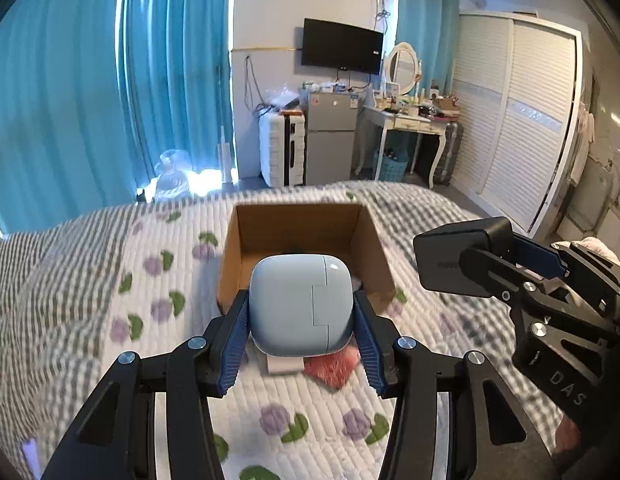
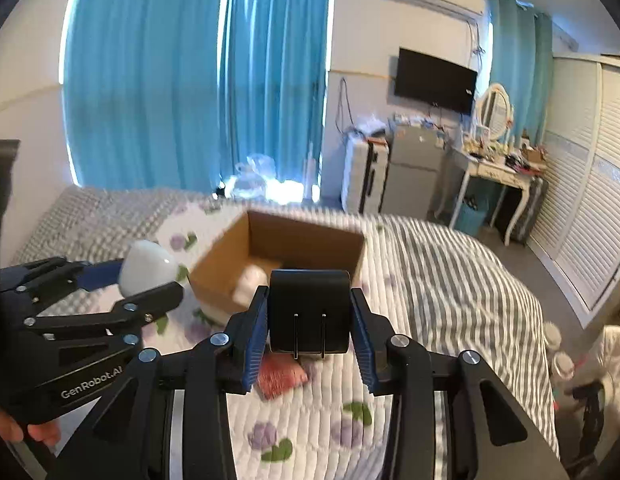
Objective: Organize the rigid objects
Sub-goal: 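Lower both held items into the box and open both tools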
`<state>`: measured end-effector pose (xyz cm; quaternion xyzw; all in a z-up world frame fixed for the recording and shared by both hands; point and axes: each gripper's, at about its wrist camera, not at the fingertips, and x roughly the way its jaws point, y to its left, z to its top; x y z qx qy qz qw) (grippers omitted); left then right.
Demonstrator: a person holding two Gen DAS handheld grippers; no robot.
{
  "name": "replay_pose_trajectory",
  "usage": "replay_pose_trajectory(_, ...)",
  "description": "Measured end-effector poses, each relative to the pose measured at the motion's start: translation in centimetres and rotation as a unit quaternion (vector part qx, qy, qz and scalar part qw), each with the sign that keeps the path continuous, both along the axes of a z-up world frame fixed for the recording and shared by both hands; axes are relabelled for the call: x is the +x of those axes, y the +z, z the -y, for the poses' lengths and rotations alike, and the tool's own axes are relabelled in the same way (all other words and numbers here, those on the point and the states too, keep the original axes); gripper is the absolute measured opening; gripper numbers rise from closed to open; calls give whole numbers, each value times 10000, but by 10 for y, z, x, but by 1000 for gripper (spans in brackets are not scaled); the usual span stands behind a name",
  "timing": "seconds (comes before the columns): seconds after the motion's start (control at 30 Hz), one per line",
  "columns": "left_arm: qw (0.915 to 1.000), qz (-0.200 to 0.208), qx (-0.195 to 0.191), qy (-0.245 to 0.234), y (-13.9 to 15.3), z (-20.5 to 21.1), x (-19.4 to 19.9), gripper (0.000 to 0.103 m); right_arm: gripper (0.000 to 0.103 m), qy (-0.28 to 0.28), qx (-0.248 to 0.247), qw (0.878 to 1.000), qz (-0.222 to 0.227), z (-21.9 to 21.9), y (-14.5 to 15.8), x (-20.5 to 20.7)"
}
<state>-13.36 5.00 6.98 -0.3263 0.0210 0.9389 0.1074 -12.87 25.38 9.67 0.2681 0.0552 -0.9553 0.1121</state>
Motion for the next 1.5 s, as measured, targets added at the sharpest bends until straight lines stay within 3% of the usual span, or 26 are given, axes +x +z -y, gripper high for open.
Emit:
replay_pose_trajectory(0.17,9999,-12,-98,-20,21,-1,-46,50,38,39,-41,9999,-127,-1,27,-39)
replay_pose_trajectory(0.3,9997,155,-183,-31,13,-7,-94,51,38,66,-96,9999,-59,0,30,-82)
replay_pose_trajectory(0.53,9975,554,-420,117,-59,-17,-179,50,38,88,-108,9995,293,4,-11,-159)
replay_pose_trajectory(0.7,9940,1034,-279,236,-110,-14,-212,51,38,189,-72,9977,650,5,-66,-200)
replay_pose_trajectory(0.9,9933,1101,-177,306,-133,-12,-227,55,38,284,-75,9959,859,3,-104,-221)
replay_pose_trajectory(0.97,9939,1046,-41,351,-130,-11,-224,73,38,294,-94,9956,888,-1,-109,-224)
replay_pose_trajectory(1.17,9931,1030,254,495,-115,-4,-219,74,38,291,-178,9952,922,0,-113,-233)
replay_pose_trajectory(1.33,9963,733,-119,443,-99,-7,-198,74,38,225,-368,9930,1103,0,-124,-249)
replay_pose_trajectory(1.4,9967,600,-285,458,-92,-8,-187,74,45,3,-422,9934,1062,-3,-124,-248)
replay_pose_trajectory(1.43,9969,536,-357,456,-88,-7,-180,74,64,-164,-441,9935,1033,-5,-120,-244)
replay_pose_trajectory(1.5,9972,445,-426,417,-83,-4,-166,74,71,-202,-813,9917,975,-14,-108,-227)
